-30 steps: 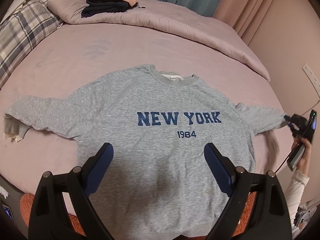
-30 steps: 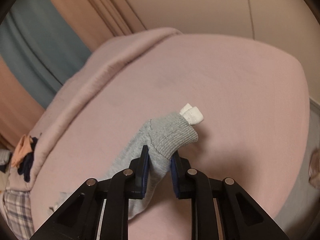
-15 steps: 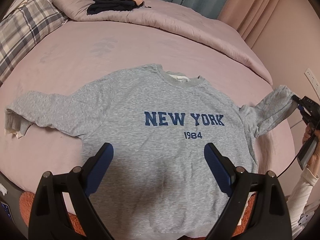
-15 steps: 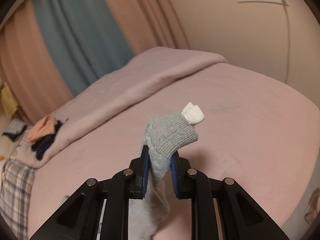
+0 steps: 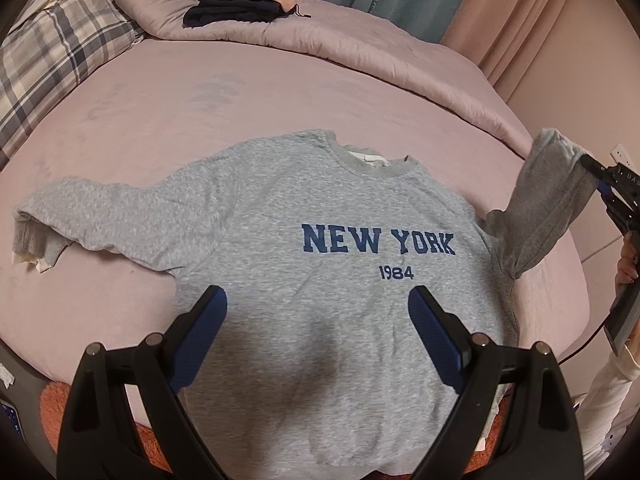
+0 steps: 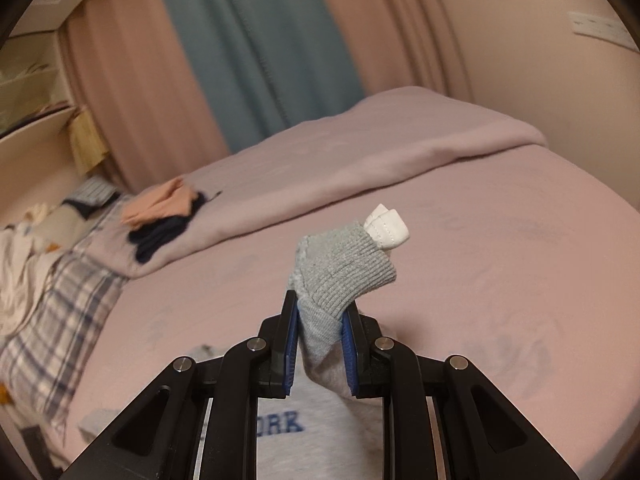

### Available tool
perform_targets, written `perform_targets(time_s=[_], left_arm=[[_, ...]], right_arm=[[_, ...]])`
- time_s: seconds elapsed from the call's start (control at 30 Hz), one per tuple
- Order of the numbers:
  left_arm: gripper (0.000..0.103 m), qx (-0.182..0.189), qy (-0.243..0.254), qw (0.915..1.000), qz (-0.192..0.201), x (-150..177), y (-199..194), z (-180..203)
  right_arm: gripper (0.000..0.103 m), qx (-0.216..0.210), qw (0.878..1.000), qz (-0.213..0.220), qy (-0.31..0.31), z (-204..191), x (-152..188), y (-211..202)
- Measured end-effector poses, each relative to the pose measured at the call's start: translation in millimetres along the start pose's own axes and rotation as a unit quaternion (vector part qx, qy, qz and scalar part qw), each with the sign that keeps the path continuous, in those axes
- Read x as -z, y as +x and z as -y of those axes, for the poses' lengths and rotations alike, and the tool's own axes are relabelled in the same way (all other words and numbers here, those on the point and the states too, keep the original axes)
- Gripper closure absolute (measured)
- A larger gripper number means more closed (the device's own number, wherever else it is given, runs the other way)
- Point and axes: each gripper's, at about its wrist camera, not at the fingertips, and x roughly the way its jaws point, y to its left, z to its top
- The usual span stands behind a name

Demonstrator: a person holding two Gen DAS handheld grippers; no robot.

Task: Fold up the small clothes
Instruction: 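Lift the sleeve with the right gripper and fold it across the chest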

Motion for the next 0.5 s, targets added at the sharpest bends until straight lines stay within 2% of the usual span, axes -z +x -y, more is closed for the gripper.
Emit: perform_targets(time_s=[0.5], left_arm=[[0.011,0.003,-0.011,0.9999,-0.004,3.1,2.2,-11.7]], right_arm=[[0.082,-0.066,0.992,-0.076,-0.075,-77.1,43.3,33.6]])
